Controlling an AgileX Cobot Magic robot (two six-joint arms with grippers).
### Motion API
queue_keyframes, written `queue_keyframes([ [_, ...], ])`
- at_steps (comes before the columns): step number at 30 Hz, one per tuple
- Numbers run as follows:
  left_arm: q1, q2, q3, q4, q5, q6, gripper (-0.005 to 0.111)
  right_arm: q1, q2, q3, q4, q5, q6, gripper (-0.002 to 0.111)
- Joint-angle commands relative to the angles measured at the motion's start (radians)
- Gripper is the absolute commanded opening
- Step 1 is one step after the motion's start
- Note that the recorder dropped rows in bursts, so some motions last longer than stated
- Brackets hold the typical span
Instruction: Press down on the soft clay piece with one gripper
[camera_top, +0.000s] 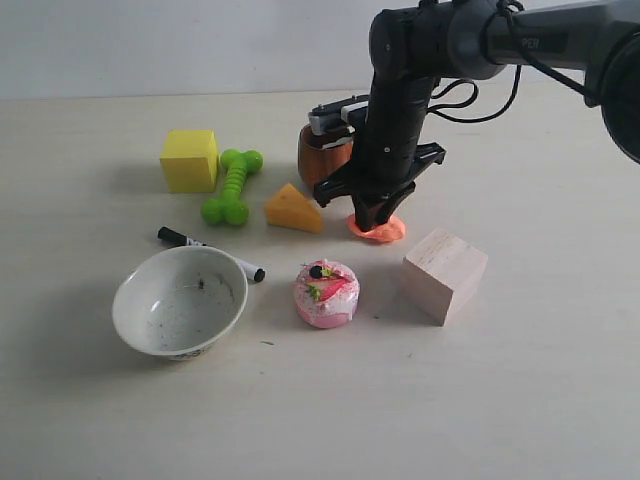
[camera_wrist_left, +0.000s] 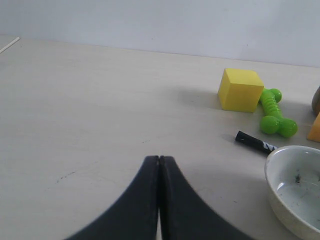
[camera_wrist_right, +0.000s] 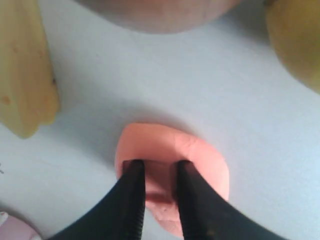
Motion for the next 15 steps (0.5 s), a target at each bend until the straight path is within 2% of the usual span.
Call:
queue_keyframes([
  [1,0.004,-0.005,0.0,-0.005,-0.008,0.003,0.0,0.002,-0.031,0.001,0.004,0.004,0.0,0.02],
  [7,0.004,-0.005,0.0,-0.005,-0.008,0.003,0.0,0.002,-0.033,0.001,-0.005,0.002,-0.002,0.012],
  [11,0.004,-0.005,0.0,-0.005,-0.008,0.003,0.0,0.002,-0.033,0.001,-0.051,-0.007,0.024,0.001],
  [15,0.004,-0.005,0.0,-0.005,-0.008,0.003,0.0,0.002,-0.033,0.001,-0.055,-0.021,0.024,0.0],
])
